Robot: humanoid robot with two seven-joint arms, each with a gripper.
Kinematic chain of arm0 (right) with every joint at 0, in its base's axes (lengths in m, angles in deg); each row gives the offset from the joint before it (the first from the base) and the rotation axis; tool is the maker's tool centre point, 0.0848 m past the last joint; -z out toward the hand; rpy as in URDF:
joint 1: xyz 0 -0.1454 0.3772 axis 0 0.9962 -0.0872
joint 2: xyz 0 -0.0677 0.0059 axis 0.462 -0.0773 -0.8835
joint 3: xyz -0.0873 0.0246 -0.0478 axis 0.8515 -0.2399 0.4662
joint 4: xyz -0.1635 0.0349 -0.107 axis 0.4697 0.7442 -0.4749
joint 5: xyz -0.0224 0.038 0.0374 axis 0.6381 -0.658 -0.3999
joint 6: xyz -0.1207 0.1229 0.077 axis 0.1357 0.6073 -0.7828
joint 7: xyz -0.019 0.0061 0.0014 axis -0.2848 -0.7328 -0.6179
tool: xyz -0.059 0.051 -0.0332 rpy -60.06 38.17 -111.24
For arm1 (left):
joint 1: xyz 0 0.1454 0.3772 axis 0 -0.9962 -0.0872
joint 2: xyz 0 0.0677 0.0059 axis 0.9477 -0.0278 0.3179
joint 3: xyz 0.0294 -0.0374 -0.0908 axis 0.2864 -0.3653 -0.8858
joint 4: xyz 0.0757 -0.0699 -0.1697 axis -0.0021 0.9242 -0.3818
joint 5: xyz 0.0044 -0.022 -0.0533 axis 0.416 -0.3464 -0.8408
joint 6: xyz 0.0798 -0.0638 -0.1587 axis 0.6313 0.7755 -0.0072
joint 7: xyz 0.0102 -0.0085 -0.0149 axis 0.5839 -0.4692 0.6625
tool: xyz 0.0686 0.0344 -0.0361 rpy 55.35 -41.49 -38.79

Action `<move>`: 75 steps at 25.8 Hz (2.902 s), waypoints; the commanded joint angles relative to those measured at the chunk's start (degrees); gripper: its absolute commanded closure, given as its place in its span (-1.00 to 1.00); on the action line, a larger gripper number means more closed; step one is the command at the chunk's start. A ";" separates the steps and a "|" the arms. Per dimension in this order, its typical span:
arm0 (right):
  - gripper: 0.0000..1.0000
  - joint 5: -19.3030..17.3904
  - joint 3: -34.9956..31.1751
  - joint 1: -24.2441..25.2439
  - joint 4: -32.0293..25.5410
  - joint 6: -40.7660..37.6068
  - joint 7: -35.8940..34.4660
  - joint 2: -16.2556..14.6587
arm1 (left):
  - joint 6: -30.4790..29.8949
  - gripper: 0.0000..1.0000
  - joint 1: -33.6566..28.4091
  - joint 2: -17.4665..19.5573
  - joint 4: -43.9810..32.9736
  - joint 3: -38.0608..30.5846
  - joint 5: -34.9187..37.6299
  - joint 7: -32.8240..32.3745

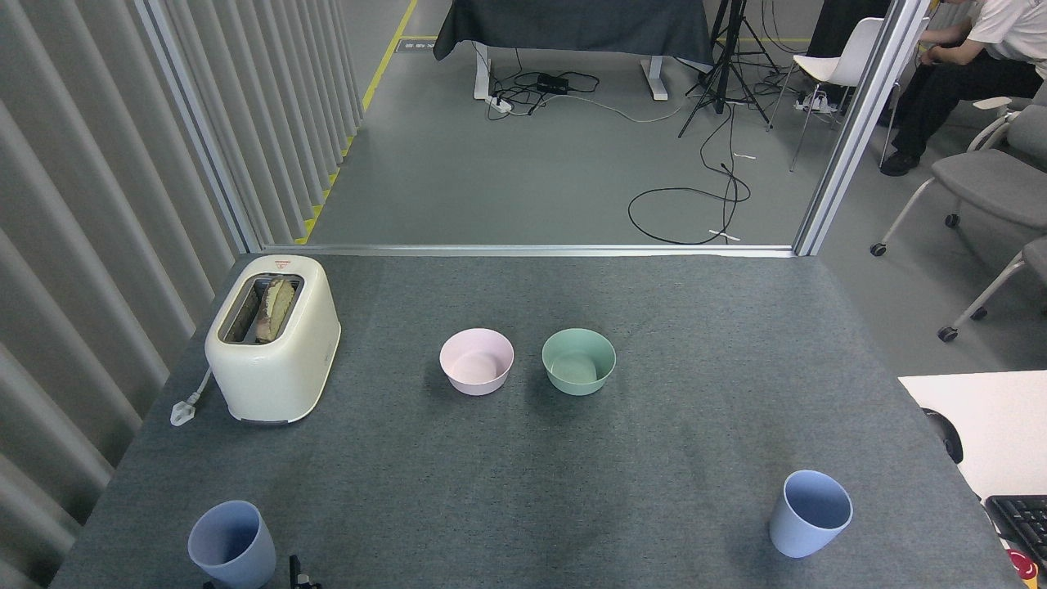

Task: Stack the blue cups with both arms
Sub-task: 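Reach the left gripper to the blue cup nearest it and grasp it, then carry the grasped blue cup with the left gripper toward the table center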

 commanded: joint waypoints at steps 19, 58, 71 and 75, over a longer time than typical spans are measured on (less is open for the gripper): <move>-1.00 0.09 2.93 0.63 0.26 2.05 -0.04 -0.09 | 0.60 -0.99 5.68 0.05 6.19 -1.75 -0.12 -0.10; -1.00 0.44 4.07 1.33 0.26 4.07 -0.13 -0.35 | -5.29 -0.20 17.37 -6.28 12.34 25.76 8.84 0.17; -1.00 0.35 4.95 2.12 0.26 4.25 -0.22 -0.44 | -5.29 -0.30 17.81 -8.56 15.60 25.94 8.75 0.17; -1.00 0.27 4.95 2.12 0.26 4.25 -0.30 -0.44 | -5.29 -0.30 17.63 -8.56 15.95 25.94 8.75 0.17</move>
